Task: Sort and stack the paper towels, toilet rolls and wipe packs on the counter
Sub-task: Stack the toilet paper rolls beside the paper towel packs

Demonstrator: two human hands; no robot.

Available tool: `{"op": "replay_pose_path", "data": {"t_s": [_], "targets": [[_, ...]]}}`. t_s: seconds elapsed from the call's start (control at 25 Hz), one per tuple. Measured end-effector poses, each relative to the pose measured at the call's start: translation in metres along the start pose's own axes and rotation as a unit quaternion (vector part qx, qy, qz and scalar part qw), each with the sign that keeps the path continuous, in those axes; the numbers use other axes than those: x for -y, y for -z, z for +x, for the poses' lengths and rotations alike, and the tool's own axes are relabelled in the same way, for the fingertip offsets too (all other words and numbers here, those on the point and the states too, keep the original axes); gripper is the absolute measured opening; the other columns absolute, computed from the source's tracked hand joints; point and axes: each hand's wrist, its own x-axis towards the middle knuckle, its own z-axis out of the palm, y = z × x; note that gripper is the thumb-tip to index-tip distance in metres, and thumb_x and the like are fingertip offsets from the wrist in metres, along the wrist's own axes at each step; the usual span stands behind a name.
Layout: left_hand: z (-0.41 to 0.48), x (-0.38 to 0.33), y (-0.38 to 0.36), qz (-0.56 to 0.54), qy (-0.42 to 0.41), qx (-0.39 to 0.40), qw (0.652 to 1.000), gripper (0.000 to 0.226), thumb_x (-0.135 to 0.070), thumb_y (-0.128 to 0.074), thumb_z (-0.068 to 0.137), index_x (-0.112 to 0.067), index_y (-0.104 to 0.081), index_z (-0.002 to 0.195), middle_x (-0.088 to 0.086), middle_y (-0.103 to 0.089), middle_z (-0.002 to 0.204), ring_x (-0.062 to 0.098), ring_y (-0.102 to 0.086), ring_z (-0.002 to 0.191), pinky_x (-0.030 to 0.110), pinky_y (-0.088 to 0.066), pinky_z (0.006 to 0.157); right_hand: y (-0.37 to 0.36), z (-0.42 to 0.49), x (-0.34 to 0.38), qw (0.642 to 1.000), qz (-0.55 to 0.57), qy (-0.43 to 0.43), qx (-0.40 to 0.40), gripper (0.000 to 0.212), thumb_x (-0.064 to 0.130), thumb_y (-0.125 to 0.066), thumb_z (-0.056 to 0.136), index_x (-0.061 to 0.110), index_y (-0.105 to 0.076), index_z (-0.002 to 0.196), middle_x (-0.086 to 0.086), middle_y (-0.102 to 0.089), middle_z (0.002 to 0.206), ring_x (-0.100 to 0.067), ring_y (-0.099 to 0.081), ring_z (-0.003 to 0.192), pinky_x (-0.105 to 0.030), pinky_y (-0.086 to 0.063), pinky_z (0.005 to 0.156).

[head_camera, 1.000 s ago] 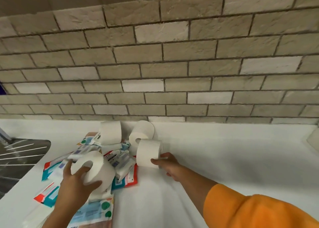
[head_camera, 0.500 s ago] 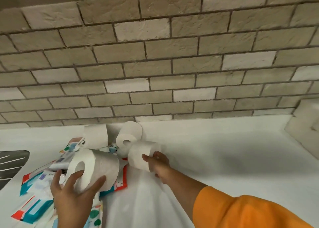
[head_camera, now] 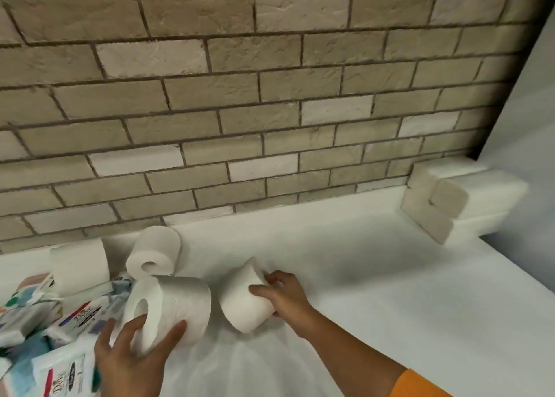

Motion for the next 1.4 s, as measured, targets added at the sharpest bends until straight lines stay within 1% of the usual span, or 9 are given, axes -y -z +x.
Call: {"op": "replay_pose_path", "data": {"t_s": [0.08,0.2,0.24,0.4,0.6,0.8,0.92,1.08,1.4], "targets": [[-0.006,-0.011,-0.02,-0.009,0.002,0.034,0.999,0.069,-0.028,-0.102,0.041,-0.009,-0.073,0.102,0.012,-0.041,0.153,0.03,-0.038,0.141,0.04,-0.029,0.116,0.036,-0.003,-0.002,0.996,-0.055,0.061,-0.037,0.029,0.026,-0.091,0.07,0.026,-0.065,0.083,0.005,-0.065,0.113,-0.012,-0.067,0.102,-0.021,-0.051,0.082],[-0.016,-0.027,-0.06,-0.005,-0.031,0.065,0.997,0.064,-0.046,-0.093,0.021,-0.032,-0.07,0.079,0.008,-0.045,0.15,0.028,-0.042,0.137,0.039,-0.032,0.114,0.093,-0.009,-0.01,0.978,-0.148,0.115,-0.094,0.038,0.03,-0.093,0.066,0.036,-0.06,0.084,0.006,-0.051,0.131,-0.012,-0.058,0.119,-0.026,-0.046,0.104],[-0.019,-0.032,-0.07,-0.002,-0.037,0.078,0.996,0.061,-0.041,-0.094,0.02,-0.033,-0.069,0.076,0.007,-0.046,0.149,0.026,-0.042,0.137,0.038,-0.032,0.112,0.111,-0.01,-0.015,0.971,-0.173,0.122,-0.109,0.038,0.033,-0.093,0.066,0.037,-0.061,0.086,0.008,-0.048,0.133,-0.012,-0.055,0.123,-0.028,-0.044,0.108],[-0.03,-0.056,-0.123,0.03,-0.068,0.174,0.982,0.056,-0.017,-0.102,0.042,-0.024,-0.073,0.09,0.0,-0.041,0.151,0.021,-0.041,0.136,0.032,-0.033,0.105,0.183,-0.013,-0.024,0.95,-0.242,0.097,-0.172,0.049,0.046,-0.087,0.065,0.025,-0.069,0.106,0.016,-0.042,0.133,-0.016,-0.048,0.131,-0.033,-0.043,0.11],[-0.049,-0.083,-0.202,0.043,-0.136,0.247,0.959,0.058,-0.014,-0.102,0.041,-0.039,-0.068,0.08,0.0,-0.041,0.148,0.008,-0.044,0.12,0.029,-0.035,0.101,0.261,-0.006,-0.009,0.927,-0.273,0.104,-0.234,0.056,0.049,-0.084,0.071,0.023,-0.069,0.118,0.01,-0.045,0.141,-0.018,-0.046,0.132,-0.031,-0.042,0.11],[-0.061,-0.104,-0.281,0.079,-0.151,0.257,0.951,0.055,-0.024,-0.1,0.048,-0.025,-0.074,0.097,-0.003,-0.042,0.142,-0.005,-0.039,0.118,0.028,-0.038,0.103,0.325,0.007,-0.009,0.918,-0.275,0.096,-0.269,0.06,0.051,-0.083,0.072,0.023,-0.069,0.124,0.007,-0.047,0.143,-0.022,-0.047,0.132,-0.033,-0.045,0.107],[-0.059,-0.12,-0.324,0.113,-0.148,0.247,0.951,0.059,-0.03,-0.097,0.055,-0.024,-0.067,0.106,-0.008,-0.037,0.142,0.011,-0.051,0.121,0.034,-0.045,0.1,0.352,0.026,0.0,0.902,-0.32,0.095,-0.274,0.065,0.053,-0.078,0.075,0.024,-0.065,0.132,0.001,-0.046,0.148,-0.027,-0.048,0.133,-0.037,-0.045,0.11],[-0.05,-0.139,-0.382,0.165,-0.145,0.239,0.946,0.062,-0.037,-0.09,0.064,-0.024,-0.063,0.118,-0.013,-0.029,0.145,0.028,-0.053,0.123,0.042,-0.047,0.099,0.386,0.058,0.014,0.894,-0.364,0.101,-0.239,0.064,0.052,-0.071,0.084,0.031,-0.055,0.141,0.003,-0.036,0.153,-0.026,-0.034,0.142,-0.036,-0.038,0.115],[-0.041,-0.16,-0.449,0.192,-0.168,0.228,0.94,0.069,-0.037,-0.089,0.064,-0.028,-0.062,0.126,-0.006,-0.031,0.148,0.033,-0.05,0.127,0.045,-0.044,0.102,0.422,0.102,0.032,0.868,-0.424,0.135,-0.219,0.061,0.05,-0.069,0.087,0.029,-0.054,0.142,0.001,-0.031,0.156,-0.028,-0.025,0.144,-0.039,-0.039,0.114]]}}
